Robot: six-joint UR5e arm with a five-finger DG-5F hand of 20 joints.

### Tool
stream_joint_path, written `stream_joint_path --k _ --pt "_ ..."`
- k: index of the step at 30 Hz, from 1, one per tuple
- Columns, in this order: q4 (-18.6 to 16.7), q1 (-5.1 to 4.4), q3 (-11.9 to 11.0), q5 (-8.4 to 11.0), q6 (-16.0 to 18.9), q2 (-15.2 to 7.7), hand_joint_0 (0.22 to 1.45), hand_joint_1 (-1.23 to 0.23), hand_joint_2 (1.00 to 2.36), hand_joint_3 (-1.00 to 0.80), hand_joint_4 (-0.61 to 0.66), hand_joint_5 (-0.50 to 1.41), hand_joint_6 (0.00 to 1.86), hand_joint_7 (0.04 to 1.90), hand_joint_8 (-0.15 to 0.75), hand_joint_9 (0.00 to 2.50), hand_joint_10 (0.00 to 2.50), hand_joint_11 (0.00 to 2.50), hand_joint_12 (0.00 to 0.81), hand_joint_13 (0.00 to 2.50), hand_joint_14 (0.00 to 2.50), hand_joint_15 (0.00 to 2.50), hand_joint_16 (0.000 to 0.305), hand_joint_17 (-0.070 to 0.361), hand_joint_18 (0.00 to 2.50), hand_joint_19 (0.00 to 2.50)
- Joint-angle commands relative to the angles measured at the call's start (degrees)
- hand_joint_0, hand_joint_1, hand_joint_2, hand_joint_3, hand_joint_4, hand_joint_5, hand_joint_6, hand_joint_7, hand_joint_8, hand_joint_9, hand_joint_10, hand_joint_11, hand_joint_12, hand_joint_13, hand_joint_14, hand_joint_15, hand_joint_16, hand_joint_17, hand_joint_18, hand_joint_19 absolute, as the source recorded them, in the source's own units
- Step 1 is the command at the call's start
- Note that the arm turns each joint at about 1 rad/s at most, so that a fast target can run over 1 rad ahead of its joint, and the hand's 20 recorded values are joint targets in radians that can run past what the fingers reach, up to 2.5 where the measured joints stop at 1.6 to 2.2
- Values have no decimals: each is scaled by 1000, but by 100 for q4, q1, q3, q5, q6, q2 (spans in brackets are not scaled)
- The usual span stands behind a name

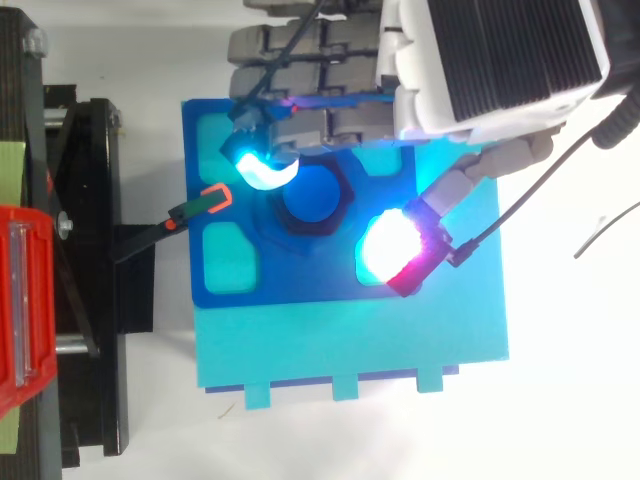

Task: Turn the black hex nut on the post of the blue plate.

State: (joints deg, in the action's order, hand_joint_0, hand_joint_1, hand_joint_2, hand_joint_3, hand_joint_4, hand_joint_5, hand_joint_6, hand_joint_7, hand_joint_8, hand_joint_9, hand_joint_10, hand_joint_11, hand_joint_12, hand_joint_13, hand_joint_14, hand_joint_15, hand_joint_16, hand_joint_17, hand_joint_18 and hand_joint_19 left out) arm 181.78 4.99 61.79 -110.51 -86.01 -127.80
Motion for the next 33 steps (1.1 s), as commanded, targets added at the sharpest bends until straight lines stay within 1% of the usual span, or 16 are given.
stream_joint_path --k 1,6,11,13,15,17,18,19,23,26,27,28,30,31,32,33 --pt "15 54 0 -67 -4 0 487 -398 1000 -500 257 -176 502 900 299 386 0 0 384 133 0 0 48 108 0 175" --pt "7 116 0 -146 -4 0 487 -397 1000 -500 256 -177 503 902 299 386 0 0 384 133 0 0 48 108 0 175" --pt "-64 125 -17 -146 14 0 487 -417 1000 -500 258 -173 503 890 303 411 0 0 386 160 0 0 48 109 0 144" --pt "-55 72 -96 -119 49 0 487 -417 1000 -500 258 -173 503 890 303 412 0 0 386 159 0 0 48 109 0 144" --pt "-55 63 -140 -93 75 0 487 -417 1000 -500 258 -173 503 890 303 412 0 0 386 159 0 0 49 109 0 146" --pt "-72 28 -193 -49 128 0 487 -417 1000 -500 257 -173 503 886 303 411 0 0 386 159 0 0 48 109 0 145" --pt "-81 -7 -237 30 163 0 487 -418 1000 -500 256 -173 503 890 302 412 0 0 386 159 0 0 49 109 0 146" --pt "-81 -7 -237 30 163 0 487 -418 1000 -500 256 -173 503 886 303 412 0 0 386 159 0 0 49 109 0 147" --pt "-81 -139 -343 250 225 -9 488 -418 1000 -500 257 -173 503 889 303 411 0 0 384 156 0 0 48 108 0 152" --pt "-116 -227 -360 364 277 -9 487 -399 1000 -500 257 -176 503 899 300 387 0 0 380 127 0 0 47 107 0 181" --pt "-116 -227 -360 364 277 -9 487 -399 1000 -500 256 -176 502 900 300 387 0 0 380 126 0 0 47 106 0 179" --pt "-187 -288 -360 469 313 -9 486 -398 1000 -500 259 -176 503 898 300 387 0 0 380 125 1 0 47 106 0 171" --pt "-222 -341 -360 557 357 0 487 -398 1000 -500 259 -176 503 904 300 386 0 0 379 120 1 0 47 106 0 169" --pt "-222 -482 -343 663 392 -9 486 -398 1000 -500 259 -176 502 900 300 386 0 0 379 121 0 0 47 106 0 170" --pt "-213 -579 -334 795 436 -9 487 -398 1000 -500 258 -176 503 900 300 386 0 0 380 116 0 0 47 106 0 162" --pt "-204 -596 -325 847 444 -9 486 -397 1000 -500 260 -176 503 905 300 386 0 0 379 114 0 0 47 106 0 161"
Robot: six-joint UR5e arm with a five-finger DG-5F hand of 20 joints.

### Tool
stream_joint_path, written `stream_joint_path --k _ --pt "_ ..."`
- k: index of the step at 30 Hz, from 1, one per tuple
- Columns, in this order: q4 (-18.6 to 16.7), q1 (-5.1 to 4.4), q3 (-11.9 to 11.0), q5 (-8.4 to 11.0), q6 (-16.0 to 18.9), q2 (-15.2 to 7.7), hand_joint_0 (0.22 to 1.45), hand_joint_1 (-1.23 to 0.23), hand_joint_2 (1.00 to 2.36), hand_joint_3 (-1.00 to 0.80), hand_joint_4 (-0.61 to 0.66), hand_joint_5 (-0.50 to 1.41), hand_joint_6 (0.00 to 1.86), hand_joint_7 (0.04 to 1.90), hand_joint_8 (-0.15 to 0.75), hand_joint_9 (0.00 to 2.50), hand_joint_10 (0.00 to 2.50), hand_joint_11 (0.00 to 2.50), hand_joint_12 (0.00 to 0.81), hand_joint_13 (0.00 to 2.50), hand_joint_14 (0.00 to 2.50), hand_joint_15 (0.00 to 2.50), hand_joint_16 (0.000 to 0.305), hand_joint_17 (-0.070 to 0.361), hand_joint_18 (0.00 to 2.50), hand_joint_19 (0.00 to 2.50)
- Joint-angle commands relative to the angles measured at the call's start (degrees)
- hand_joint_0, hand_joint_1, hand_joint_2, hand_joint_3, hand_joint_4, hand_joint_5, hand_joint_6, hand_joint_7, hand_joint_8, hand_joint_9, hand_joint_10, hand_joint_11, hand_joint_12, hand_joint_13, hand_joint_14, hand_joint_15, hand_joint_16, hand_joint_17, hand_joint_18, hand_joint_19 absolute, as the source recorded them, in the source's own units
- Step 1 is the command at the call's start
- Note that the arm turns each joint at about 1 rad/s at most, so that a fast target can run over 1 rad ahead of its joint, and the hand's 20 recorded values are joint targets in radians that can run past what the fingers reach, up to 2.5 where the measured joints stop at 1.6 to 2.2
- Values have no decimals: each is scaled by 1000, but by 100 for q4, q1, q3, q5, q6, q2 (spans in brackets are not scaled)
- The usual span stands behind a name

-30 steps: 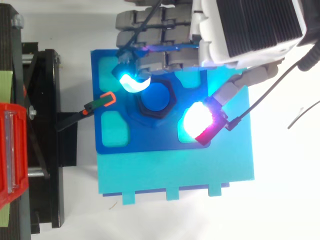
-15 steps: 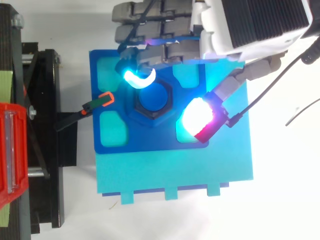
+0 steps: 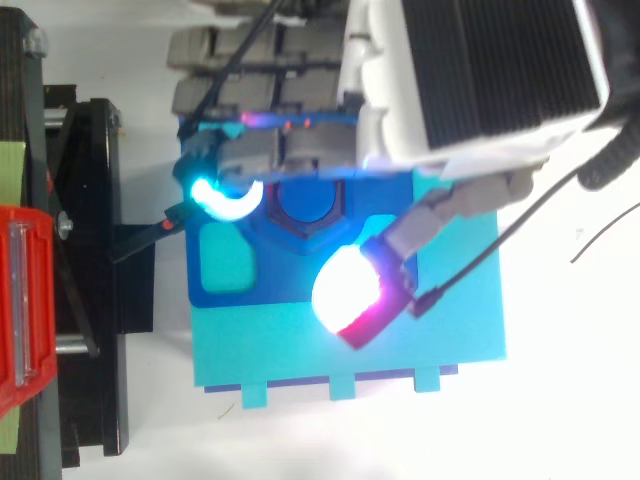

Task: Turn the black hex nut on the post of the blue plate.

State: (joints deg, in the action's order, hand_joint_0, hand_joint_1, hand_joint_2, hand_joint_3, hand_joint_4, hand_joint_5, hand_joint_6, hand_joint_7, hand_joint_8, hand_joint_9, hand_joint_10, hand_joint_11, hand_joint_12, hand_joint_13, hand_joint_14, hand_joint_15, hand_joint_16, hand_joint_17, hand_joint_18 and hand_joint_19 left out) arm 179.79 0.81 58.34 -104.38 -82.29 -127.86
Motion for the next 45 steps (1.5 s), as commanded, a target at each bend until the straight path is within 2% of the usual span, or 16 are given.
stream_joint_path --k 1,2,5,8,14,17,22,24,31,45 --pt "30 -196 10 322 81 7 486 -398 1000 -500 257 -176 503 899 300 385 0 0 380 113 0 0 47 106 0 161" --pt "91 -248 10 401 81 -2 485 -396 1000 -500 261 -176 503 901 300 384 1 0 380 113 1 0 47 107 0 162" --pt "170 -310 28 419 81 -2 483 -395 1000 -500 260 -176 503 904 300 382 1 0 382 110 0 0 48 107 0 162" --pt "170 -327 90 419 81 -2 482 -391 1000 -500 267 -174 502 915 300 379 1 0 383 104 1 0 48 107 0 155" --pt "-102 -345 467 419 81 -2 480 -383 1000 -500 265 -173 503 924 298 370 0 0 386 101 0 0 49 110 0 150" --pt "-93 -354 476 410 81 7 482 -373 1000 -500 270 -170 503 930 296 370 0 0 386 100 0 0 49 110 0 151" --pt "-41 -310 476 401 20 7 484 -364 1000 -500 274 -167 503 951 294 371 2 0 385 99 1 0 49 110 0 154" --pt "-41 -275 476 339 -112 7 484 -363 1000 -500 269 -166 503 953 294 373 0 0 384 99 0 0 49 110 0 154" --pt "30 -266 476 357 -279 -2 484 -361 1000 -500 275 -164 503 963 294 373 0 0 385 99 0 0 49 111 0 156" --pt "3 -160 476 331 -472 -2 486 -363 1000 -500 268 -164 503 962 293 375 0 0 384 103 1 0 49 110 0 164"
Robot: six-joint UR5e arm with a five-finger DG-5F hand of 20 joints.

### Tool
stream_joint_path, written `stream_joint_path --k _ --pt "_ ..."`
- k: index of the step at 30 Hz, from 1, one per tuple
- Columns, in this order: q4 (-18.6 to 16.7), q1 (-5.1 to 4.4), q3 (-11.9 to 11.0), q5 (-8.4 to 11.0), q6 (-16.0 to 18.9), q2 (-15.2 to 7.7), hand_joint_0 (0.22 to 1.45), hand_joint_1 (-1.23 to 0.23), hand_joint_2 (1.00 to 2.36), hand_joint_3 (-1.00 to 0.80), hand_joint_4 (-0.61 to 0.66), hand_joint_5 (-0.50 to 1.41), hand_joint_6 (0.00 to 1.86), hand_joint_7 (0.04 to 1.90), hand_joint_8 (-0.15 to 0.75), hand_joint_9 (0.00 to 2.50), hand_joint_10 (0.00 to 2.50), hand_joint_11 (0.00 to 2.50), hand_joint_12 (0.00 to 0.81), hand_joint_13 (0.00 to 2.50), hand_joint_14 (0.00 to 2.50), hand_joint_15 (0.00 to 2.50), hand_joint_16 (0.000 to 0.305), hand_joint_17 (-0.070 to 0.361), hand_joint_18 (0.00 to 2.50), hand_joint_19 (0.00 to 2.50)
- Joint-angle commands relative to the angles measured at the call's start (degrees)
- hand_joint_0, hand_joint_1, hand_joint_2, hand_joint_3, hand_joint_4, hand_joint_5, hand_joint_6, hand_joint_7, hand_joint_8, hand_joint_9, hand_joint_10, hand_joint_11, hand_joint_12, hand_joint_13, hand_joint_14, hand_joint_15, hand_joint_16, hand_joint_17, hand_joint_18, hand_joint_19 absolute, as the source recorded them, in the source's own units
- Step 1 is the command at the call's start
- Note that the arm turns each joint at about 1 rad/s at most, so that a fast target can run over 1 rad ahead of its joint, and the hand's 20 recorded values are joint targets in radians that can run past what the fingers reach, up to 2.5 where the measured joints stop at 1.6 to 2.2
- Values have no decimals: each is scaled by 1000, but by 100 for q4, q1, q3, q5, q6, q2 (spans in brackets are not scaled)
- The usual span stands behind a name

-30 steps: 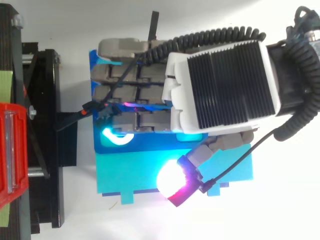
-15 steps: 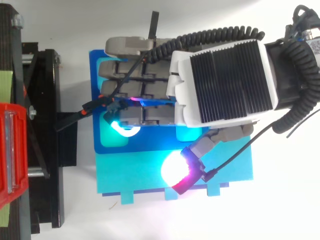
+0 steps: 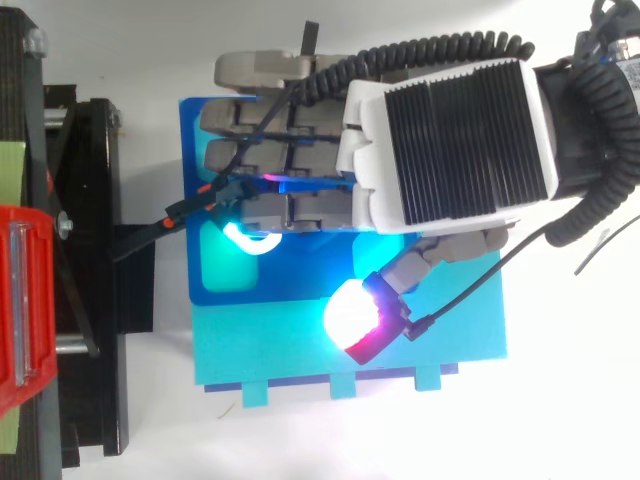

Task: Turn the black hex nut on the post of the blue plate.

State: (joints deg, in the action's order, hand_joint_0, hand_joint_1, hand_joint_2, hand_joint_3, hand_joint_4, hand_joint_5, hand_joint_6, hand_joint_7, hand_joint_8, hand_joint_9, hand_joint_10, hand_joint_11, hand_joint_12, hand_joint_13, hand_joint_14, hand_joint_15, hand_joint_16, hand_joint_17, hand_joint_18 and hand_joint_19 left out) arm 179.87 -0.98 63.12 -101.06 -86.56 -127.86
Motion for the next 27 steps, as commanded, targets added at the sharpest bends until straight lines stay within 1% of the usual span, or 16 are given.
stream_joint_path --k 1,4,9,24,27 --pt "-5 28 -1 -10 -63 6 486 -363 1000 -500 268 -164 503 962 293 375 0 0 384 104 0 0 49 111 0 165" --pt "-5 72 -1 -19 -133 -2 486 -363 1000 -500 273 -164 503 963 293 375 0 0 383 104 1 0 49 111 0 165" --pt "-5 125 -1 -115 -160 -2 486 -366 1000 -500 271 -164 503 963 293 375 1 0 383 106 0 0 49 111 0 165" --pt "-5 248 -1 -256 -230 -2 486 -371 1000 -500 268 -165 503 956 293 376 0 0 383 108 1 0 49 111 0 165" --pt "-5 265 -1 -309 -256 -2 486 -373 1000 -500 268 -166 503 956 293 376 0 0 383 109 1 0 49 111 0 165"
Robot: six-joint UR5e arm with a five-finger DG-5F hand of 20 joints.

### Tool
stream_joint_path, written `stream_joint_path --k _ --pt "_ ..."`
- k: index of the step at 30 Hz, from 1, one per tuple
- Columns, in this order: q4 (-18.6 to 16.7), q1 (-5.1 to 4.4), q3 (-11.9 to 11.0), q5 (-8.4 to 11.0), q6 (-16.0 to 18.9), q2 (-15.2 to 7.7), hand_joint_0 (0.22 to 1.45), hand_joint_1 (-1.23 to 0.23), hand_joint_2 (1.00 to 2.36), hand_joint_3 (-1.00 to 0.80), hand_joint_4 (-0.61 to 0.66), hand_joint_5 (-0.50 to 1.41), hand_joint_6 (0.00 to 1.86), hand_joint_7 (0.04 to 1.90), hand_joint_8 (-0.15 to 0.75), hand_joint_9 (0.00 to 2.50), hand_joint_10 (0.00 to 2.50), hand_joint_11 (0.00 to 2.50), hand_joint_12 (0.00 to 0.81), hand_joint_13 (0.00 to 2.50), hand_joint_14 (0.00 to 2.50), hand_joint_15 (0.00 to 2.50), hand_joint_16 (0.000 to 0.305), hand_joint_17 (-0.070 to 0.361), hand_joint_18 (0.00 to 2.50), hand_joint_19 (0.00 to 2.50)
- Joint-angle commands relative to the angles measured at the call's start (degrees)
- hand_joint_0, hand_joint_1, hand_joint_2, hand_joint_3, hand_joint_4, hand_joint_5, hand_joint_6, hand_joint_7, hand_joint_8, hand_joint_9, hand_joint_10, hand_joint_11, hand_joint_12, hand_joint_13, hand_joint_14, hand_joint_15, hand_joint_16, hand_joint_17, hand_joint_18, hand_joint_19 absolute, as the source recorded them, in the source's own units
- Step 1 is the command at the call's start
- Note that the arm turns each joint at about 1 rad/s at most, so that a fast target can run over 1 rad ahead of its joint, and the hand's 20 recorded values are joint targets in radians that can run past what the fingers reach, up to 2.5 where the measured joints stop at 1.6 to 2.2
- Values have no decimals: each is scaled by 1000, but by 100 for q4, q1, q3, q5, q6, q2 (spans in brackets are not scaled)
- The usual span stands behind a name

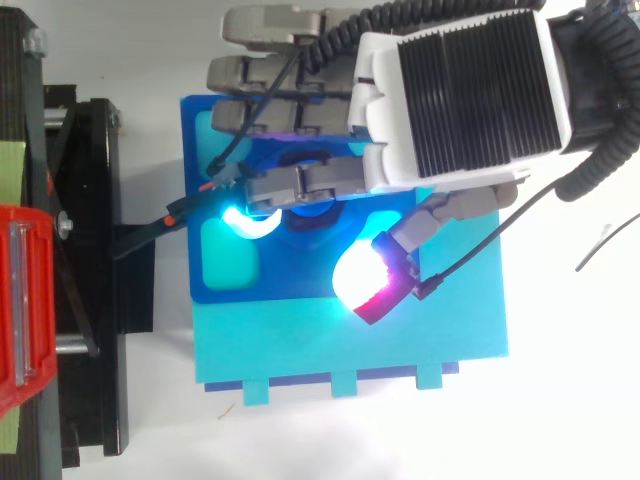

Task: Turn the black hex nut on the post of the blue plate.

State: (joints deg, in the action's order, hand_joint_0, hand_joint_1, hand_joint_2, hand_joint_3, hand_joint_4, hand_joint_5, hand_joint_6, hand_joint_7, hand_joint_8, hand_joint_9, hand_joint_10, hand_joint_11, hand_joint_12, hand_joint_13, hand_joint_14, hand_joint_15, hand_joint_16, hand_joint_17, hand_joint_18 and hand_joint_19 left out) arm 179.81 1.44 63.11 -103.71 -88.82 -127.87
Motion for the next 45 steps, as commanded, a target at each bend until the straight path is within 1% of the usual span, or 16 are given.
stream_joint_path --k 1,9,10,13,15,18,23,25,26,29,34,38,41,43,45 --pt "1 41 -1 -61 -39 -1 486 -374 1000 -500 268 -165 503 960 292 376 0 0 383 108 0 0 49 111 0 172" --pt "-8 58 -1 -79 -65 -1 484 -383 1000 -500 272 -166 503 960 293 375 0 0 384 110 1 0 49 111 0 164" --pt "1 76 -1 -79 -74 8 485 -382 1000 -500 271 -166 503 961 292 375 1 0 384 110 1 0 49 111 0 165" --pt "-8 76 -1 -79 -100 -1 484 -384 1000 -500 269 -166 503 960 292 376 0 0 383 111 0 1 49 111 0 162" --pt "-8 93 -1 -79 -126 -1 482 -390 1000 -500 271 -166 503 956 294 374 0 0 384 112 0 0 49 111 0 162" --pt "-16 111 -1 -79 -144 -1 471 -441 1000 -500 266 -166 502 958 296 372 0 0 387 113 0 0 50 113 0 160" --pt "-16 120 8 -88 -153 -1 449 -566 1000 -500 270 -174 502 960 299 360 0 0 397 111 0 0 52 117 0 155" --pt "-16 111 8 -88 -153 -1 445 -591 1000 -500 269 -175 503 962 299 356 0 0 398 111 0 0 53 118 0 154" --pt "-16 85 -1 -70 -153 8 442 -620 1000 -500 266 -180 502 969 299 354 0 0 399 112 0 0 53 119 0 147" --pt "-16 58 8 -35 -135 -1 440 -651 1000 -500 267 -182 502 972 299 351 0 3 400 114 1 0 53 119 0 142" --pt "-16 -56 8 185 -65 -1 449 -702 1000 -500 259 -184 502 983 294 349 0 3 396 114 1 0 52 117 0 135" --pt "-25 -82 8 220 -65 8 469 -719 1000 -500 250 -184 502 1025 286 351 0 4 388 125 0 0 50 113 0 131" --pt "-52 -126 -1 281 -65 -1 475 -723 1000 -500 248 -182 502 1053 282 349 0 11 385 127 0 0 50 112 5 123" --pt "-131 -179 -1 431 -65 -1 480 -724 1000 -500 249 -181 502 1065 280 350 0 12 382 128 0 0 49 111 9 123" --pt "-157 -197 8 483 -74 -1 482 -725 1000 -500 248 -180 502 1067 278 348 0 9 381 130 0 0 49 111 11 123"
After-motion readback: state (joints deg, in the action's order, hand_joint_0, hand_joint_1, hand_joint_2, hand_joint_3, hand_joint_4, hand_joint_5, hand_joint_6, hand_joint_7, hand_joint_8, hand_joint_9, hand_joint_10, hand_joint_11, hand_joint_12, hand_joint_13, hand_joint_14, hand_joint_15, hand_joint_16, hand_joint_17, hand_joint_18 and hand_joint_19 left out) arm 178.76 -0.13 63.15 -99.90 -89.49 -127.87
